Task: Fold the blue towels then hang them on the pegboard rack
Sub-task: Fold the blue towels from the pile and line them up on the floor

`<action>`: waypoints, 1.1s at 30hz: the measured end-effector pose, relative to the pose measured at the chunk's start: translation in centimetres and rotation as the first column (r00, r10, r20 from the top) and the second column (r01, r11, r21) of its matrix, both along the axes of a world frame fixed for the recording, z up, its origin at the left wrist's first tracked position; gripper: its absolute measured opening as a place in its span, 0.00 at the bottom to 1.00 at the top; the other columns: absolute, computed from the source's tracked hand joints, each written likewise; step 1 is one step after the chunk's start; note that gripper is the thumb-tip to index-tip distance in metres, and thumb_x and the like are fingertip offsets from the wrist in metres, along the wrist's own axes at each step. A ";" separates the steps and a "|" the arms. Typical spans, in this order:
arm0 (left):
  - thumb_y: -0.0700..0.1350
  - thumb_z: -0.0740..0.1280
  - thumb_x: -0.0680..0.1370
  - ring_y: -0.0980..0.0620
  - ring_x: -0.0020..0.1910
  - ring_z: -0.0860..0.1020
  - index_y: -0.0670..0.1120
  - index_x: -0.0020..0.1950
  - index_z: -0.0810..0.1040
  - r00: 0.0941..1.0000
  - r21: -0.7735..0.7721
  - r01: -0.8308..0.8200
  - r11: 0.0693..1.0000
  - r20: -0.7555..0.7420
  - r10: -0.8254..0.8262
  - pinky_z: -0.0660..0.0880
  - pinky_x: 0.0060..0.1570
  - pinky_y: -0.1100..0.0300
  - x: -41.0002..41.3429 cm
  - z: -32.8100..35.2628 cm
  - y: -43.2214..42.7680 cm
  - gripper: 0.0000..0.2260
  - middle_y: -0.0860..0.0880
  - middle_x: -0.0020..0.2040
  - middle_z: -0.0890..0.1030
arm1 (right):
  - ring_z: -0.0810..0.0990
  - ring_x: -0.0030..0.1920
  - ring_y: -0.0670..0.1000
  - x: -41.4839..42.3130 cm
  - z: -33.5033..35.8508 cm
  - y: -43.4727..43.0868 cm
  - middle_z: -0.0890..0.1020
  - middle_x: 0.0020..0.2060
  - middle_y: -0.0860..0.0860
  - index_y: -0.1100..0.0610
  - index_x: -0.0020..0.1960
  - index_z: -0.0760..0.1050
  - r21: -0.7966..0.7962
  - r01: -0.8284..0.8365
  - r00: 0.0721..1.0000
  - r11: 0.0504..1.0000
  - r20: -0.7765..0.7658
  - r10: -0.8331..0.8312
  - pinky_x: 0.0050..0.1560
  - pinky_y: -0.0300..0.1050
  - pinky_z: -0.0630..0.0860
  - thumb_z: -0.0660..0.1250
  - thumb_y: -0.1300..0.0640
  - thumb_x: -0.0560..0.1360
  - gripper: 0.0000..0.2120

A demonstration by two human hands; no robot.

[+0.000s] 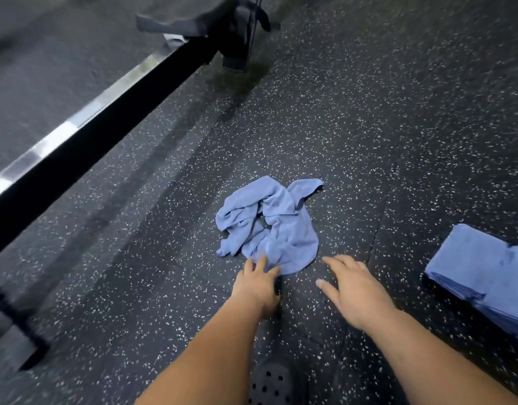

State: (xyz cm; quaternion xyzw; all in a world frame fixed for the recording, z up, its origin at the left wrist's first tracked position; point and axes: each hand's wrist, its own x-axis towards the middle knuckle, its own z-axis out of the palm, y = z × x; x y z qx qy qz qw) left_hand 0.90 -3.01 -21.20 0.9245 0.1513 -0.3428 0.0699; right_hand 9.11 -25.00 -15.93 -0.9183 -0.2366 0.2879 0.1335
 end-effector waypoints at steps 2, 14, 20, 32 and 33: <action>0.54 0.70 0.81 0.38 0.83 0.53 0.51 0.84 0.57 1.000 0.018 -0.005 1.000 -0.001 0.005 0.62 0.79 0.42 0.0 -0.6 0.1 0.36 0.49 0.84 0.54 | 0.62 0.79 0.52 0.3 -0.2 0.1 0.63 0.80 0.45 0.46 0.84 0.58 0.015 0.035 0.999 0.999 -0.003 -0.035 0.76 0.54 0.69 0.55 0.36 0.85 0.31; 0.41 0.66 0.78 0.46 0.45 0.83 0.54 0.48 0.83 0.842 -0.231 -0.217 0.948 0.448 0.302 0.82 0.45 0.51 1.7 9.9 -1.1 0.09 0.52 0.45 0.86 | 0.79 0.65 0.50 1.3 7.8 -0.5 0.78 0.70 0.44 0.40 0.78 0.67 -0.036 -0.034 0.998 0.999 -0.048 0.032 0.66 0.52 0.77 0.70 0.41 0.80 0.29; 0.47 0.71 0.82 0.53 0.42 0.83 0.53 0.58 0.81 0.750 -0.493 -0.069 0.867 0.547 0.371 0.77 0.43 0.58 0.8 20.3 -3.6 0.05 0.54 0.46 0.86 | 0.82 0.60 0.49 -0.3 16.3 -2.1 0.82 0.66 0.43 0.34 0.75 0.70 0.122 -0.005 0.999 0.992 0.036 0.001 0.63 0.53 0.80 0.79 0.42 0.72 0.34; 0.47 0.74 0.79 0.49 0.43 0.84 0.54 0.50 0.84 0.580 -0.669 0.212 0.713 0.673 0.459 0.84 0.50 0.45 -6.1 36.2 -8.5 0.01 0.52 0.42 0.86 | 0.83 0.49 0.40 -7.9 29.4 -5.7 0.86 0.46 0.37 0.37 0.53 0.83 0.471 -0.027 0.970 0.882 0.226 -0.091 0.54 0.49 0.81 0.74 0.46 0.76 0.08; 0.49 0.73 0.79 0.48 0.43 0.85 0.55 0.49 0.84 0.552 -0.675 0.222 0.704 0.682 0.480 0.83 0.50 0.44 -6.5 37.2 -8.9 0.01 0.52 0.42 0.86 | 0.83 0.47 0.40 -8.5 30.5 -6.2 0.86 0.45 0.37 0.38 0.52 0.83 0.495 -0.030 0.962 0.868 0.249 -0.109 0.52 0.49 0.81 0.74 0.47 0.76 0.06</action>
